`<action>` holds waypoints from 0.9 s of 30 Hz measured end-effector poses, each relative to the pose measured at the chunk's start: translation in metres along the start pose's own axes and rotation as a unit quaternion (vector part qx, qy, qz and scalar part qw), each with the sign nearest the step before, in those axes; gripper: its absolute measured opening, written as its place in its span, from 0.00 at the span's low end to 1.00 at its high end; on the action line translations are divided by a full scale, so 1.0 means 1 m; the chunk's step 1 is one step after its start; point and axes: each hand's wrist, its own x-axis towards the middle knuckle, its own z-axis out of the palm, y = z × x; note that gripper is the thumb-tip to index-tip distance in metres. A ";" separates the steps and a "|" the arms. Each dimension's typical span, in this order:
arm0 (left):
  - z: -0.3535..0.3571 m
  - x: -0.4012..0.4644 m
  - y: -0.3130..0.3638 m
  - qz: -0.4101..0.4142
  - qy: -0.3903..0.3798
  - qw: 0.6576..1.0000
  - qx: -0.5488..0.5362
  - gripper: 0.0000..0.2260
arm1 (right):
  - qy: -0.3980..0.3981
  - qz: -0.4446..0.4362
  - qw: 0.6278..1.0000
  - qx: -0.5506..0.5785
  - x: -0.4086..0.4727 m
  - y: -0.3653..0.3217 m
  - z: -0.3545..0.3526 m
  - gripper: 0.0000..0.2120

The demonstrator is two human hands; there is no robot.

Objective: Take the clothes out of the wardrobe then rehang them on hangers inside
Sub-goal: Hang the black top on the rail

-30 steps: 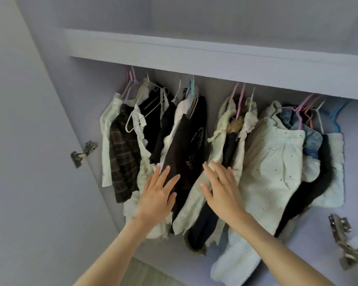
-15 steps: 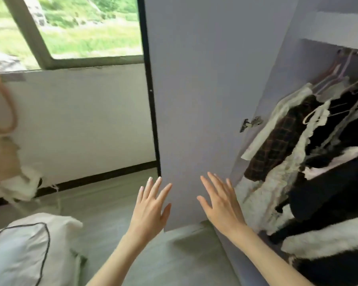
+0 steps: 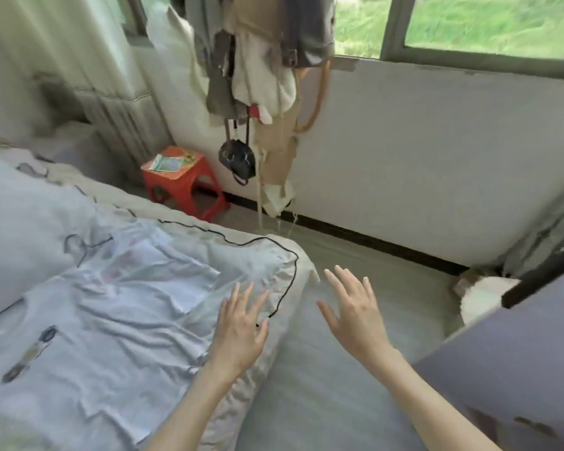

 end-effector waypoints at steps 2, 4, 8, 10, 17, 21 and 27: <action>-0.008 -0.016 -0.036 -0.047 0.004 0.999 0.003 0.21 | -0.031 -0.045 0.998 0.012 0.014 -0.033 0.022 0.24; -0.014 -0.036 -0.068 -0.095 0.012 0.995 -0.007 0.21 | -0.062 -0.093 0.993 0.021 0.027 -0.064 0.041 0.23; -0.020 -0.077 -0.115 -0.208 0.037 0.977 -0.021 0.22 | -0.131 -0.174 0.976 0.023 0.051 -0.115 0.078 0.26; -0.021 -0.098 -0.135 -0.263 0.036 0.964 -0.012 0.21 | -0.160 -0.214 0.963 0.025 0.062 -0.136 0.096 0.27; -0.025 -0.141 -0.173 -0.429 0.039 0.902 -0.005 0.22 | -0.249 -0.347 0.904 0.029 0.102 -0.196 0.143 0.28; -0.014 -0.154 -0.175 -0.479 0.064 0.875 -0.035 0.21 | -0.280 -0.385 0.879 0.016 0.113 -0.221 0.171 0.34; 0.004 -0.186 -0.198 -0.553 0.063 0.828 -0.071 0.22 | -0.335 -0.432 0.837 -0.014 0.105 -0.271 0.214 0.36</action>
